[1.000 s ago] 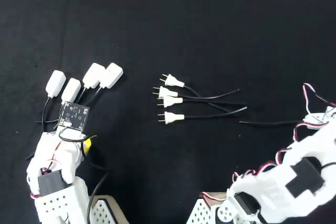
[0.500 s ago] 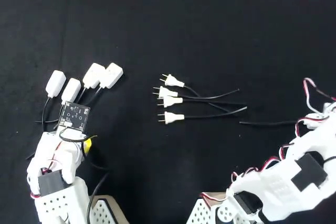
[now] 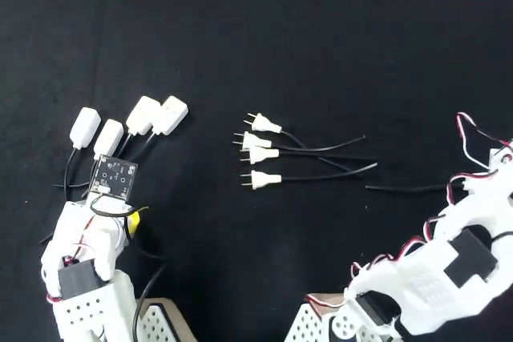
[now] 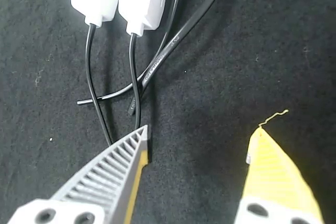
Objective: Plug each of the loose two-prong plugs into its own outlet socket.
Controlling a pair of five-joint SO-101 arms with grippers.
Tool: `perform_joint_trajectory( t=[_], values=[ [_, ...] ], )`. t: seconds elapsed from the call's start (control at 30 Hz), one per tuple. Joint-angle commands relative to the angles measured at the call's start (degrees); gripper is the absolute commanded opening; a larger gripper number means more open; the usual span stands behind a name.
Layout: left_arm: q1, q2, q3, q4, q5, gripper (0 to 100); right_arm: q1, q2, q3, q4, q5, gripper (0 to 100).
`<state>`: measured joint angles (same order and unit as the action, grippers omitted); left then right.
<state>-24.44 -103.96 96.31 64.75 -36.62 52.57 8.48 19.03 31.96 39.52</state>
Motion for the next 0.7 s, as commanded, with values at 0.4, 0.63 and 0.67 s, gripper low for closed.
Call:
perform_joint_trajectory(
  t=[0.4, 0.63, 0.67],
  values=[
    [0.48, -0.26, 1.01, 0.09, -0.53, 30, 0.0, 5.85, 0.13, -5.36, 2.11, 1.2],
    [0.48, -0.26, 1.01, 0.0, -0.53, 30, 1.05, 6.46, 0.04, -6.95, 2.2, 1.2],
    [0.48, -0.26, 1.01, 0.0, -0.53, 30, 1.05, 6.46, 0.04, -6.95, 2.29, 1.2]
  ],
)
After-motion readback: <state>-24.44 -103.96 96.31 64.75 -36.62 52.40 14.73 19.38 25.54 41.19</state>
